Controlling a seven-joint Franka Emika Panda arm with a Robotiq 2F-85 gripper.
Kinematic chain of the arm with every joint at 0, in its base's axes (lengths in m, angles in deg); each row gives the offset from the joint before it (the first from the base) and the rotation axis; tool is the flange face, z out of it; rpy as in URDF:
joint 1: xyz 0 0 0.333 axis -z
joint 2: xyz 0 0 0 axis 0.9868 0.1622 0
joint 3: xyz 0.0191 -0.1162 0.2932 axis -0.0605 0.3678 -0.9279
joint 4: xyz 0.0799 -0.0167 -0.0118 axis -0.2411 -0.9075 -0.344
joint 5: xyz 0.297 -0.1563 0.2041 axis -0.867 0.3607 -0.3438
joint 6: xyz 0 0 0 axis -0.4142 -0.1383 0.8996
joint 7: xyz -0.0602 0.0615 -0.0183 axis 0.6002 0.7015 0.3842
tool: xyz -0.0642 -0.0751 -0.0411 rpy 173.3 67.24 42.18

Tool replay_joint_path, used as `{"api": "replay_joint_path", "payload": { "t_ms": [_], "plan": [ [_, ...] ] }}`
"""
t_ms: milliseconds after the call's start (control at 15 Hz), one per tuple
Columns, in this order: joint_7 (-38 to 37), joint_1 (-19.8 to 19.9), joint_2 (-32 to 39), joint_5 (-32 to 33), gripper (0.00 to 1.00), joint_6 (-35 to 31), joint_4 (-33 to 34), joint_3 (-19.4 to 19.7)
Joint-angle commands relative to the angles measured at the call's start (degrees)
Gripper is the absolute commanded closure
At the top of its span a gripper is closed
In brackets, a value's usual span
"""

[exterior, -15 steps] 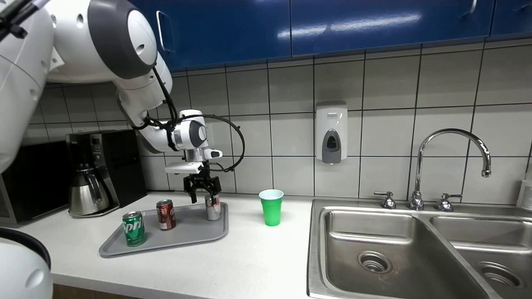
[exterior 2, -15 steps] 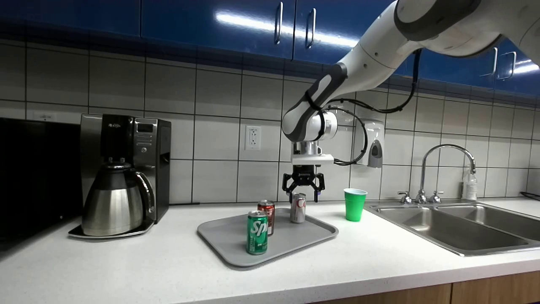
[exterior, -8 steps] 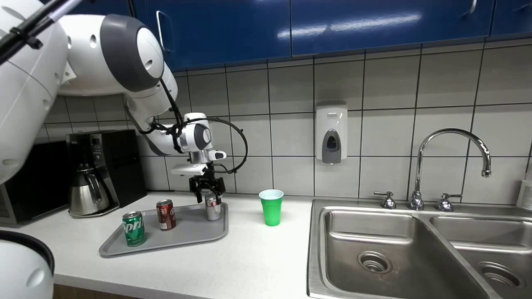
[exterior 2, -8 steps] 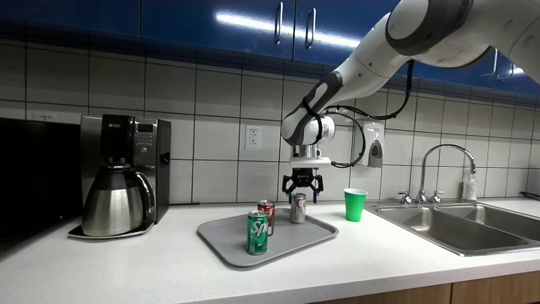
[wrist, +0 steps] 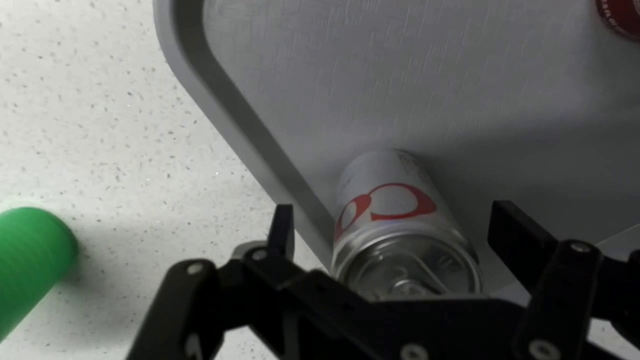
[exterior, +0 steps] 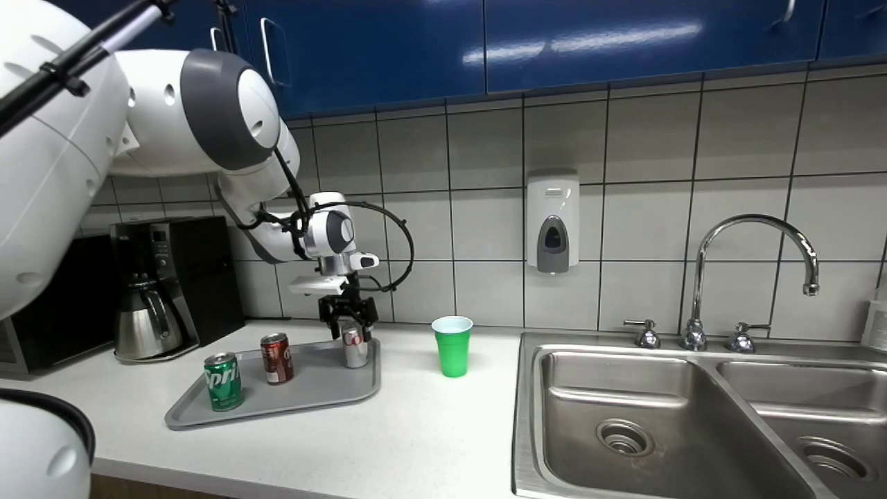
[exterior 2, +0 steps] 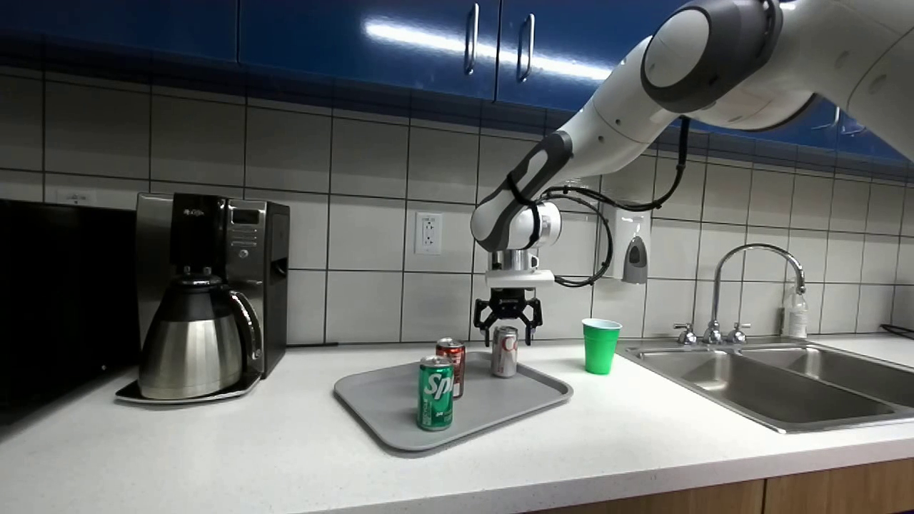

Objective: Take the cans off of the tray

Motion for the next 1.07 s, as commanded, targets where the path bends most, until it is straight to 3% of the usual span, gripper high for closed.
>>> {"api": "replay_joint_path", "payload": {
  "t_ms": [0,400,467,600,800,1000],
  "plan": [
    [-1.5,-0.9,2.0,-0.1,0.0,2.6,3.9,0.8],
    [-1.4,-0.9,3.4,-0.1,0.0,3.1,5.9,1.0],
    [-1.3,-0.8,3.5,-0.2,0.25,3.2,6.2,0.9],
    [-1.4,-0.9,3.9,-0.2,0.32,3.4,6.6,1.0],
    [-1.5,-0.9,4.4,-0.2,0.58,3.8,7.3,1.1],
    [-1.6,-0.9,4.3,-0.1,0.61,4.2,7.5,1.2]
  ]
}}
